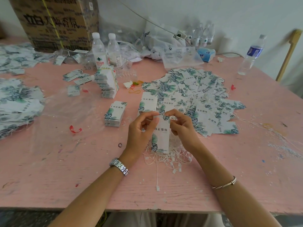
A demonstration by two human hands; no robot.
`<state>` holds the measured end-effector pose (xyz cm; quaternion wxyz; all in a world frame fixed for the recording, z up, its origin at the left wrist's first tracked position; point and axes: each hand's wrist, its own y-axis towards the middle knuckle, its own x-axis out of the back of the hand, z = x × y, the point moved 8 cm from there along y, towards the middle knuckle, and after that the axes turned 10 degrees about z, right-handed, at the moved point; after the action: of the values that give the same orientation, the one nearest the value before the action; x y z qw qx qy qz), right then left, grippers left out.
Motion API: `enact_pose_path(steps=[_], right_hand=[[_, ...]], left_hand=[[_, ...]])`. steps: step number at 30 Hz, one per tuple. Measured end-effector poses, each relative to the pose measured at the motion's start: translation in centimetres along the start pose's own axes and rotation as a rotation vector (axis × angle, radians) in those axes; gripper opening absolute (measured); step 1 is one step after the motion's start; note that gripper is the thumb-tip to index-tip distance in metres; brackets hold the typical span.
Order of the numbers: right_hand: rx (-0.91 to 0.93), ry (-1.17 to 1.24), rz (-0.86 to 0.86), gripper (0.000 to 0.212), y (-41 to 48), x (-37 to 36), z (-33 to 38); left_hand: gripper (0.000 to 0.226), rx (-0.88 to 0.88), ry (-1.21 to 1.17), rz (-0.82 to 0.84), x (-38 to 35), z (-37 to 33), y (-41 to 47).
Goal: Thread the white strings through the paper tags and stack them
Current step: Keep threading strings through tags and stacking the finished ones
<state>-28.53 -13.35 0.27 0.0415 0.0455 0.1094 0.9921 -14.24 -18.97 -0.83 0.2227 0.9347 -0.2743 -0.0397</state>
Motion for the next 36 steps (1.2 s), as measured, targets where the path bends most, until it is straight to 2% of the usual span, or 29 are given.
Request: enact_pose_path(steps=[21,27,34,36], right_hand=[[-0.033,0.06,0.0,0.029,0.4,-0.1,-0.9],[-0.016,0.054,0.004,0.026,0.4,0.3,-1.1],[0.053,0.033,0.04,0.016,0.3,0.0,0.1],[0.068,0.029,0.046,0.024,0.3,0.0,0.4]], left_hand=[[0.018,-0.028,0.086,0.012,-0.1,-0.6,-0.1],[0.015,-0.237,0.327,-0.009,-0.3,-2.7,-0.5],[0.016,-0.33,0.463,-0.111,0.3,-3.6,-1.1],[0.012,-0.341,0.494,-0.145,0.5,-3.7,-1.2]])
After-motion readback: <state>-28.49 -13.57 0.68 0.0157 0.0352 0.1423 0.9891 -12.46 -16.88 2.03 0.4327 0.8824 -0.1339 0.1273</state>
